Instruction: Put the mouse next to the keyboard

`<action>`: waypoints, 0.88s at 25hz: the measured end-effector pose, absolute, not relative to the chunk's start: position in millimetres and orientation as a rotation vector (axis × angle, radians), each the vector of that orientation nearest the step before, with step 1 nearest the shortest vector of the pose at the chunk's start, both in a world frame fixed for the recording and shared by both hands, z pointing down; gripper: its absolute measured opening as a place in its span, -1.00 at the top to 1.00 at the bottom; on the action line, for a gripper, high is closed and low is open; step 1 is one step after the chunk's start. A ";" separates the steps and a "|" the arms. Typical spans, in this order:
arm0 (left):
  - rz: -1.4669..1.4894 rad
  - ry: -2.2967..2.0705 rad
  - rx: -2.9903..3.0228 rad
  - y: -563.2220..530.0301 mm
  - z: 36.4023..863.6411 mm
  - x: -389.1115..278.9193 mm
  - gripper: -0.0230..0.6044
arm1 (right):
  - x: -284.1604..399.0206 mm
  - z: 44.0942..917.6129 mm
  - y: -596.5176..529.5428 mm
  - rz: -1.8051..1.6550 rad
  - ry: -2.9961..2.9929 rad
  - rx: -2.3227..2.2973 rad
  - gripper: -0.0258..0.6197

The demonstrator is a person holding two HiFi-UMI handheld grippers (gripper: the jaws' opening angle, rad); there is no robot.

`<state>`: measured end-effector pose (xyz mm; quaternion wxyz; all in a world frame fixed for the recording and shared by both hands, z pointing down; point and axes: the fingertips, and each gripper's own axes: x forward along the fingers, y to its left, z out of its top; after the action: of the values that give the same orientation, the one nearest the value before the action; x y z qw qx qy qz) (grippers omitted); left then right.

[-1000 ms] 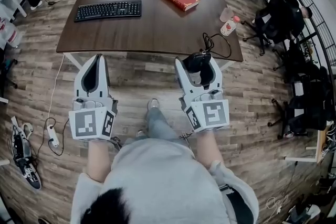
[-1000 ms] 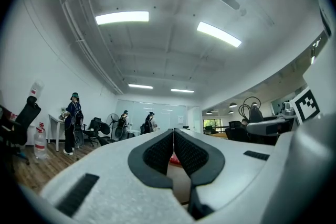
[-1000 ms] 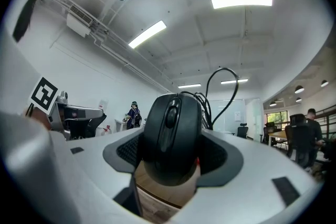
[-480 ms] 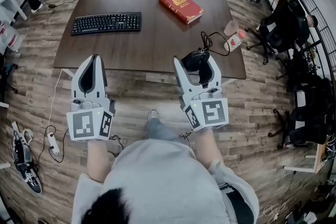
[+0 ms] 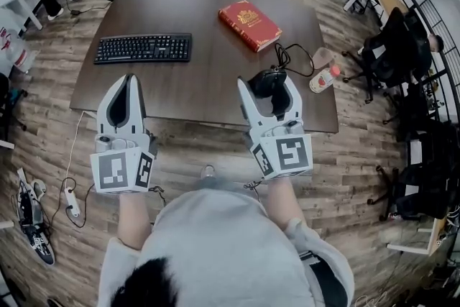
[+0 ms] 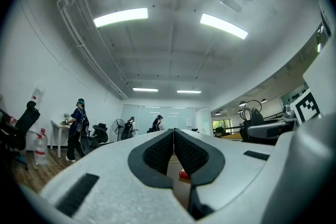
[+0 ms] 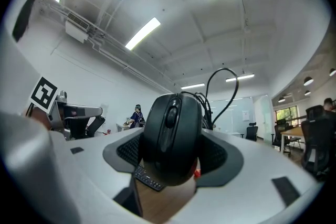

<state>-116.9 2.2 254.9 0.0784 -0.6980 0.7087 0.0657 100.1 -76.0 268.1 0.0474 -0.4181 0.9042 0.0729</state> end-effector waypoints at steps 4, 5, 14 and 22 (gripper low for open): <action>0.204 2.125 -2.073 -21.7 252.8 -108.6 0.89 | 105.6 266.3 -100.1 0.239 2.763 -1.250 0.14; 0.209 2.124 -2.070 -26.8 252.1 -105.8 0.89 | 107.5 266.3 -105.5 0.242 2.764 -1.244 0.14; 0.187 2.150 -2.033 -50.1 254.5 -96.4 0.89 | 115.5 274.4 -140.3 0.201 2.770 -1.203 0.14; 0.166 2.180 -2.035 -71.3 262.9 -104.7 0.89 | 109.3 285.6 -165.9 0.153 2.783 -1.209 0.14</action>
<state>-104.7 -71.3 262.9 0.0773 -0.6794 0.7275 0.0556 109.3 -165.9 285.6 0.0516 -0.3973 0.9148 0.0503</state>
